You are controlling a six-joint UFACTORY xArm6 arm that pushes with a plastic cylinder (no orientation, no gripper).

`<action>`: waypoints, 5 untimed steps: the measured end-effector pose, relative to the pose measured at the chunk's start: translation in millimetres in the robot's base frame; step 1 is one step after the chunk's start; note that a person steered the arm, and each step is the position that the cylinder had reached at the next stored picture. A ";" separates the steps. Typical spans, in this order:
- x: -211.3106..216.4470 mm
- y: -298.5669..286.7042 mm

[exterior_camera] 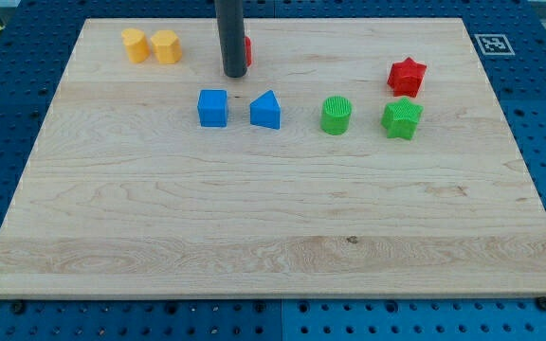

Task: Slide the red star to top center

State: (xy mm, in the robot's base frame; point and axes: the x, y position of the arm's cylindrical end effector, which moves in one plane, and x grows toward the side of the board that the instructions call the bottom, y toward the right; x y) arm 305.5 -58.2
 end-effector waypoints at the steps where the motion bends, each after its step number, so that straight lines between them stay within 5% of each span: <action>1: -1.5 0.9; 3: 53.2 84.5; 5: 51.2 171.4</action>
State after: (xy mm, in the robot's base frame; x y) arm 356.8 113.2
